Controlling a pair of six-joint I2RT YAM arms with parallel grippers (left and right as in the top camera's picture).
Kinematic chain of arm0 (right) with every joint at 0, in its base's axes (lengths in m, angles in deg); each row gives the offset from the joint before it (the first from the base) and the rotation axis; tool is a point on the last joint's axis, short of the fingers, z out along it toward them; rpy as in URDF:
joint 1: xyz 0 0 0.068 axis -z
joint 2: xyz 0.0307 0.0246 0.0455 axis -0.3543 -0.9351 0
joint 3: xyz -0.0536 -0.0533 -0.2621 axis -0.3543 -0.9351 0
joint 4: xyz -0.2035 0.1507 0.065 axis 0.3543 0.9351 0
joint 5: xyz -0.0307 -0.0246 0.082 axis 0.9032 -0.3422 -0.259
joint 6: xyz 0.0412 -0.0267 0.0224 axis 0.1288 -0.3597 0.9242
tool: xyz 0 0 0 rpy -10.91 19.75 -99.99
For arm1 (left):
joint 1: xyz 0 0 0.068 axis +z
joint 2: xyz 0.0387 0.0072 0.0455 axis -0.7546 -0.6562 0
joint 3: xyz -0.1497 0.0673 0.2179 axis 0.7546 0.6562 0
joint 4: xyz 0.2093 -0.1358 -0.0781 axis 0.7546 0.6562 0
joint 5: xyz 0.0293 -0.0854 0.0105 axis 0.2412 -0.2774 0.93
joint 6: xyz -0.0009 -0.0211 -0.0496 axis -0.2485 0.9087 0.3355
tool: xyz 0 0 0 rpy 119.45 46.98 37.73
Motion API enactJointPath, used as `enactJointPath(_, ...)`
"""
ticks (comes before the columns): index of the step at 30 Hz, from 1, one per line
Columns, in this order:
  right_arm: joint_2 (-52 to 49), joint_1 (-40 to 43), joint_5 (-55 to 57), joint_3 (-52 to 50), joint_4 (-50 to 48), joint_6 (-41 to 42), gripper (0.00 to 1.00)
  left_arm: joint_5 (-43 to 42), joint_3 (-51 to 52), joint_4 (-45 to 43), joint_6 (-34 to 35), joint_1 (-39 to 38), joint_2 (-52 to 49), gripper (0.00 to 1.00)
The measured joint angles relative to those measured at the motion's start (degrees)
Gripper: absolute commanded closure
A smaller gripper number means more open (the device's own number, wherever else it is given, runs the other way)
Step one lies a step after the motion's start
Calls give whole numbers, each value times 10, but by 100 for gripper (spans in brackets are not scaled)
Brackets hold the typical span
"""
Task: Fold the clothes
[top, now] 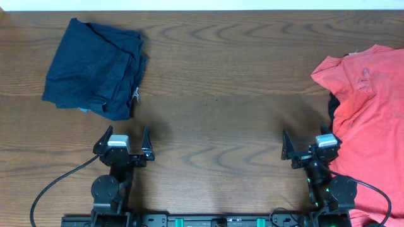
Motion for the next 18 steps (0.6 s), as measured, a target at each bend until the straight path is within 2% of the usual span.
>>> enactJointPath(14,0,0,-4,0,0,0,1,-1,0,0,7,0,0,2)
enactJointPath(18,0,0,-9,0,-1,30,1,-13,0,-1,15,0,0,2)
